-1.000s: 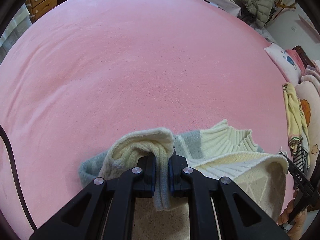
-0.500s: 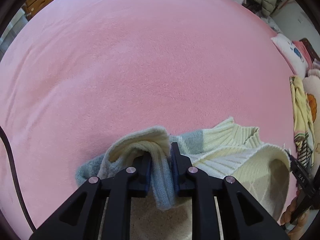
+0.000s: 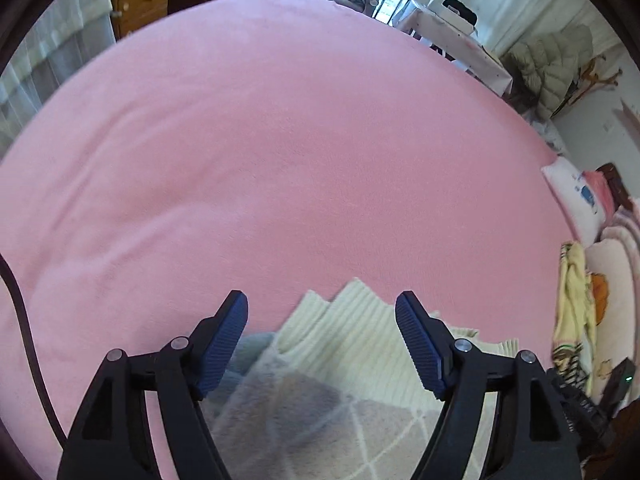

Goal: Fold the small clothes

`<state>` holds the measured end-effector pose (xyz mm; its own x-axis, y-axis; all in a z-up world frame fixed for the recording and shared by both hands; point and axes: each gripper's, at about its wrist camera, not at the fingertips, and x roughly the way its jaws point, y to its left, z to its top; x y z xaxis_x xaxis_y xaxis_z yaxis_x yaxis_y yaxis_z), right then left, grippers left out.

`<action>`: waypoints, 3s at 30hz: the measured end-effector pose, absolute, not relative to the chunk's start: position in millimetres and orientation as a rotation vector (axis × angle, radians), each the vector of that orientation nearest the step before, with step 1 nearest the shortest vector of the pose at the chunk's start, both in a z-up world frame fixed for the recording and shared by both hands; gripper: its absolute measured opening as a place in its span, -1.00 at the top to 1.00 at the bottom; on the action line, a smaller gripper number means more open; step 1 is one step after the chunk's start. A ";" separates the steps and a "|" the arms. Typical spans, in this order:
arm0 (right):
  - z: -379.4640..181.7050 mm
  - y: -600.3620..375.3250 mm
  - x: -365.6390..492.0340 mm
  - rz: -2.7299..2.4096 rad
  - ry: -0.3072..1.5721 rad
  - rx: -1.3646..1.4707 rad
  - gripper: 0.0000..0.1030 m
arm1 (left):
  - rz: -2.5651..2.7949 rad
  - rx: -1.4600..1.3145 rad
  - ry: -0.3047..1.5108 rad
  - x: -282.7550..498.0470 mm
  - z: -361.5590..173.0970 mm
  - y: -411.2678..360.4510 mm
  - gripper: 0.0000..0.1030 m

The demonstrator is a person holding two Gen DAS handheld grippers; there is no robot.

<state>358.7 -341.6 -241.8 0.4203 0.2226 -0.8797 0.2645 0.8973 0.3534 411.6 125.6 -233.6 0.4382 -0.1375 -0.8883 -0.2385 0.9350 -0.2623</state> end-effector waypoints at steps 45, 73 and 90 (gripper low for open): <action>-274.2 -298.4 188.7 -0.072 1.197 0.207 0.91 | 0.069 0.095 1.152 219.7 -309.5 107.7 -0.57; -230.0 -220.8 157.7 0.001 1.156 0.183 0.43 | 0.077 -0.110 1.251 202.2 -285.0 152.6 -0.64; -232.0 -127.2 161.1 0.184 1.163 0.122 0.39 | 0.066 -0.134 1.280 213.3 -293.5 184.8 -0.64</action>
